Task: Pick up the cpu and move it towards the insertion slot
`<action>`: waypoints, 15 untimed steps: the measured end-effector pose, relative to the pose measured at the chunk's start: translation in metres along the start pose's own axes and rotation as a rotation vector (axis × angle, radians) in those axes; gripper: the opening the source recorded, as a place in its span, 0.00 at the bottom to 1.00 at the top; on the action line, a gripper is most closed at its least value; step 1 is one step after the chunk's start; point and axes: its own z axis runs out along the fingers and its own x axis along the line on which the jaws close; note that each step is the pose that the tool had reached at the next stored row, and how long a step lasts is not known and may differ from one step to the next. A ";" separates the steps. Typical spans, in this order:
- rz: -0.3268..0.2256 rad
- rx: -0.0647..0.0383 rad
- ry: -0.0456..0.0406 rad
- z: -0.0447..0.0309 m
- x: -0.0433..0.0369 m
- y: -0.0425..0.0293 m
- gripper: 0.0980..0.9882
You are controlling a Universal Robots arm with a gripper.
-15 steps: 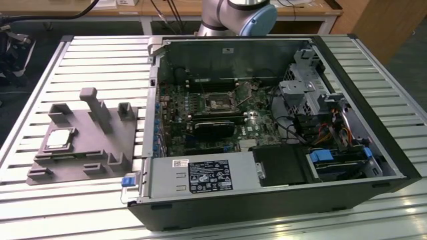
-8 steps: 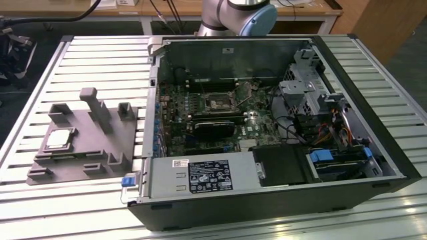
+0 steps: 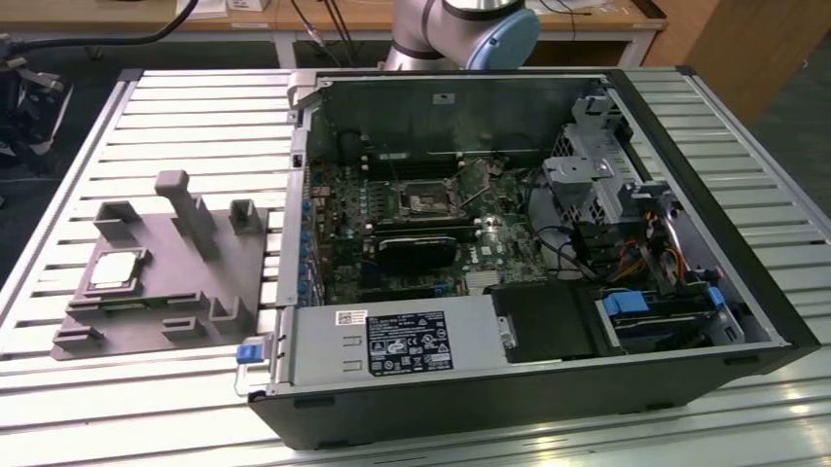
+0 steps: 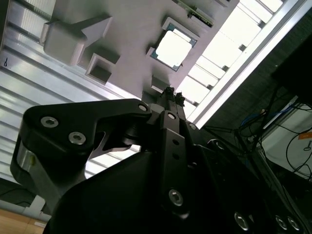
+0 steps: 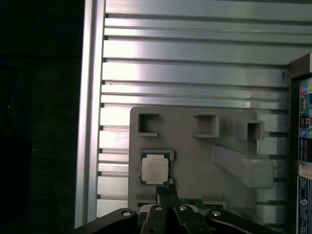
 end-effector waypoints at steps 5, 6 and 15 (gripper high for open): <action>0.000 0.000 -0.0001 0.0023 0.0003 -0.0003 0.01; 0.000 0.000 0.0001 0.0028 0.0005 -0.0004 0.01; 0.000 0.000 0.0000 0.0086 0.0020 -0.0011 0.01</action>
